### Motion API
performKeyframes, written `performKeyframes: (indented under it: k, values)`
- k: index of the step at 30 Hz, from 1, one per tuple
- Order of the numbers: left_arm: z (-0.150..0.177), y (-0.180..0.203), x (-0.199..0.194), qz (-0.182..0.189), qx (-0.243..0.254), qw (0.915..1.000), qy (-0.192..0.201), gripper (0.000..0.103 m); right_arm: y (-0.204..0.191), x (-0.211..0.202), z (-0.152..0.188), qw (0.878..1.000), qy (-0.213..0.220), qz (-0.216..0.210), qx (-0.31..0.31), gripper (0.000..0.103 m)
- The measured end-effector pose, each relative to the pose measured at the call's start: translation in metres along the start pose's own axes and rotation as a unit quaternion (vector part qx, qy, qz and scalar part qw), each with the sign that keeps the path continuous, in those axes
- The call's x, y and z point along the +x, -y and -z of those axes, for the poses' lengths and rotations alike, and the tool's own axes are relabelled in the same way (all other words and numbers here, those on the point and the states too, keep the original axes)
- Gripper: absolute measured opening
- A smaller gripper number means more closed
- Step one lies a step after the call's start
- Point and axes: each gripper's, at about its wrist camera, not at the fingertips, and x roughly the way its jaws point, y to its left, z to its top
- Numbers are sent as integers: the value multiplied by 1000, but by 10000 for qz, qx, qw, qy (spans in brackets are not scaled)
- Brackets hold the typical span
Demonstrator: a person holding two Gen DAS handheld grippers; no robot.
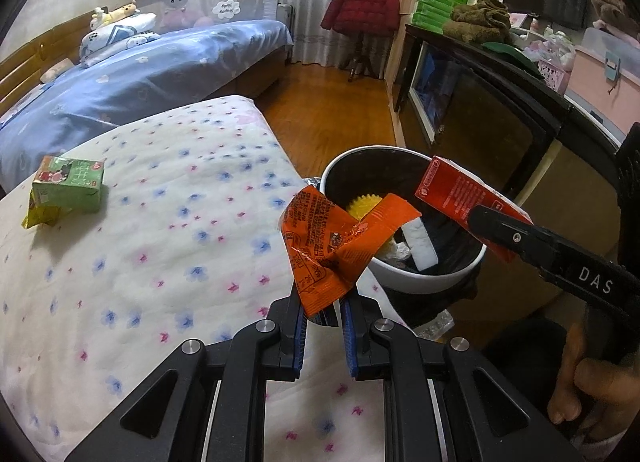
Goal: Collect trash
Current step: 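Carry the wrapper and carton over the bin and open both tools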
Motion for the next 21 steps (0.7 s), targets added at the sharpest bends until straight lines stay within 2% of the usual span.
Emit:
performKeyframes:
  k: [21]
  values:
    - [-24, 16, 25, 25, 198, 9998, -28, 14, 23, 9, -15, 9998, -34, 198, 60, 55]
